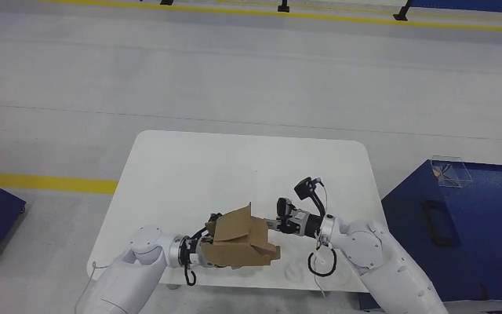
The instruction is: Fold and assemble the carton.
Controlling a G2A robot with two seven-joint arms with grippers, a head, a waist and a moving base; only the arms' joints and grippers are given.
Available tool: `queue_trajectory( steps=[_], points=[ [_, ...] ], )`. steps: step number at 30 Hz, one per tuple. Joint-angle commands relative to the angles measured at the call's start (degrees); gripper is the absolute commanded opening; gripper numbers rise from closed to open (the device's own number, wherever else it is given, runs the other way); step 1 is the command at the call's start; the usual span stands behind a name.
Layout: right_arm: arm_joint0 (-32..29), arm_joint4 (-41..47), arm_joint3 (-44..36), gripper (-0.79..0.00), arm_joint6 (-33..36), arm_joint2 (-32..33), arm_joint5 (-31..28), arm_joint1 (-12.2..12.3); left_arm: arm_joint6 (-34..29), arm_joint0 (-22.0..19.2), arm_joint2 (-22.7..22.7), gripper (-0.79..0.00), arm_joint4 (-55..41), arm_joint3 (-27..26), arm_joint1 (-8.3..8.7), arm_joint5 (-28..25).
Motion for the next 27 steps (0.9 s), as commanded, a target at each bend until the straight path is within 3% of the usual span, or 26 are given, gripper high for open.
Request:
queue_trajectory(
  steps=[1,10,18,27],
  points=[
    [-0.4,0.57,0.25,0.0,-0.17,1.71,-0.1,0.25,0.12,-0.2,-0.02,-0.785,-0.07,0.41,0.0,0.24],
    [-5.76,3.52,-6.64,0.0,-3.74,6.9,-3.78,0.92,0.84,-1.17,0.9,-0.785,0.28,1.95,-0.18,1.81],
    [-4.32,-1.47,-7.14,0.0,-1.28,1.99,-0.03,0.11,1.28,-1.38,1.59,-0.785,0.69,1.84,-0.35,1.0],
    [-1.58,-1.34,-3.93,0.0,-2.04,-1.45,-0.24,-1.02,1.38,-1.3,1.76,-0.785,0.55,2.03,-0.4,0.4]
  ],
)
